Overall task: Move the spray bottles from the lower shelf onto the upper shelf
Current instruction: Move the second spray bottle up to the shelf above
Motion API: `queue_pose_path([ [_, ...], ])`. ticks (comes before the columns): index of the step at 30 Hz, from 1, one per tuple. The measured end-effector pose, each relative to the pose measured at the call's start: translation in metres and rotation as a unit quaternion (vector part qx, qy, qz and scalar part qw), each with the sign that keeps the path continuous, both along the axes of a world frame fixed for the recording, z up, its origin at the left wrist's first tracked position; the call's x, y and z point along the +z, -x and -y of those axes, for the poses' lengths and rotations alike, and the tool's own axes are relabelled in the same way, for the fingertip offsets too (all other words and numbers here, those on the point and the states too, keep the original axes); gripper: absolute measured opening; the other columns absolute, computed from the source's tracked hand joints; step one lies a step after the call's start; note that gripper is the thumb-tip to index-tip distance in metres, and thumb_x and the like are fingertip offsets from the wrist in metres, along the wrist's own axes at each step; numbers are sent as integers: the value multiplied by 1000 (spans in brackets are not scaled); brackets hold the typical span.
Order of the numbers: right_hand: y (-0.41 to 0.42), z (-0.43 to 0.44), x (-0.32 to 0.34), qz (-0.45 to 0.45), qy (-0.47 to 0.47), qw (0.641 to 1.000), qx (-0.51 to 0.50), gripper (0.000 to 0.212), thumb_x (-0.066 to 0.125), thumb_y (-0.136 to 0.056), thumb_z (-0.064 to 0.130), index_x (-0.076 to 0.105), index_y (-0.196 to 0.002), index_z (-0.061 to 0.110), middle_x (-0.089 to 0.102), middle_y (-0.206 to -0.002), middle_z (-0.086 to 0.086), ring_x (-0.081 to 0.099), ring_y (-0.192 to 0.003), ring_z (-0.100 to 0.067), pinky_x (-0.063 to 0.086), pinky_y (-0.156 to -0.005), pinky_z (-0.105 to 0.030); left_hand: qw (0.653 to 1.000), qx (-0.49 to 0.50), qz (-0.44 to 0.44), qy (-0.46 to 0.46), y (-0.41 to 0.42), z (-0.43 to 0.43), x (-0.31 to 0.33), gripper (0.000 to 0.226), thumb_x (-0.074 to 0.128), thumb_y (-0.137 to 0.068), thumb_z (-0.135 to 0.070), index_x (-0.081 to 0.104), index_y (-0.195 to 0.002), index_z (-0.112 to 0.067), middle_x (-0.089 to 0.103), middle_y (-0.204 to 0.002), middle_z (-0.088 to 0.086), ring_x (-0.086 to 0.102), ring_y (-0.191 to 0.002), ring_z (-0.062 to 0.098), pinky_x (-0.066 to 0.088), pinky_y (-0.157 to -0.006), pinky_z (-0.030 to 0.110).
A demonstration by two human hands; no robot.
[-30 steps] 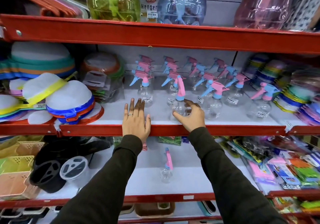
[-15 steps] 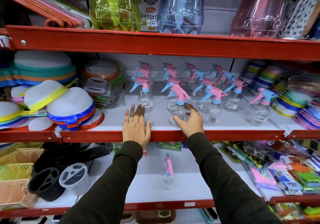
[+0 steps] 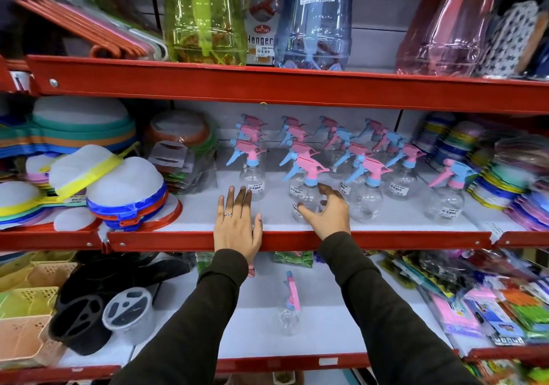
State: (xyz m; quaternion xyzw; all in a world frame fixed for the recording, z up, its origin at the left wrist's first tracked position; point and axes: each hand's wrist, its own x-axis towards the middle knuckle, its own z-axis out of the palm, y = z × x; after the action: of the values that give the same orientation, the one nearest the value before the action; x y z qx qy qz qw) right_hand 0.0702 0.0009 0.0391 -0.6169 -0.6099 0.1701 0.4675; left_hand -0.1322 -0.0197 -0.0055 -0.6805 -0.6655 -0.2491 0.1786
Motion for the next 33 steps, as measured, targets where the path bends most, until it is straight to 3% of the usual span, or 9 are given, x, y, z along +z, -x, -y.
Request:
queue_pose_path([
  [19, 2, -2, 4, 9, 11, 1000, 16, 70, 77, -77, 33, 49, -139, 14, 56, -137, -11, 53, -125, -29, 44, -105, -34, 1000, -3, 2, 12, 1, 0, 1, 65, 23, -96, -43, 34, -150, -8, 33, -158, 9, 17, -152, 28, 0, -123, 43],
  [27, 1, 12, -3, -37, 22, 999, 17, 82, 75, -81, 35, 34, -148, 13, 37, -150, -12, 37, -140, -28, 30, -114, -30, 1000, -22, 6, 18, 3, 2, 2, 63, 25, -98, -43, 31, -152, -11, 33, -159, 8, 17, -152, 26, 1, -123, 41],
  [31, 6, 30, -11, -71, -29, 997, 15, 70, 74, -81, 34, 42, -142, 19, 44, -140, -5, 42, -133, -27, 37, -113, -37, 999, -40, 20, 10, 6, 4, 4, 63, 25, -98, -44, 31, -152, -11, 34, -158, 8, 18, -152, 25, 6, -124, 42],
  [33, 9, 41, -17, -85, -62, 994, 23, 63, 75, -80, 31, 46, -136, 23, 47, -132, 1, 49, -123, -23, 45, -105, -41, 999, -39, 27, 3, 12, 6, 7, 62, 25, -98, -43, 32, -151, -12, 34, -158, 8, 17, -152, 25, 8, -124, 43],
])
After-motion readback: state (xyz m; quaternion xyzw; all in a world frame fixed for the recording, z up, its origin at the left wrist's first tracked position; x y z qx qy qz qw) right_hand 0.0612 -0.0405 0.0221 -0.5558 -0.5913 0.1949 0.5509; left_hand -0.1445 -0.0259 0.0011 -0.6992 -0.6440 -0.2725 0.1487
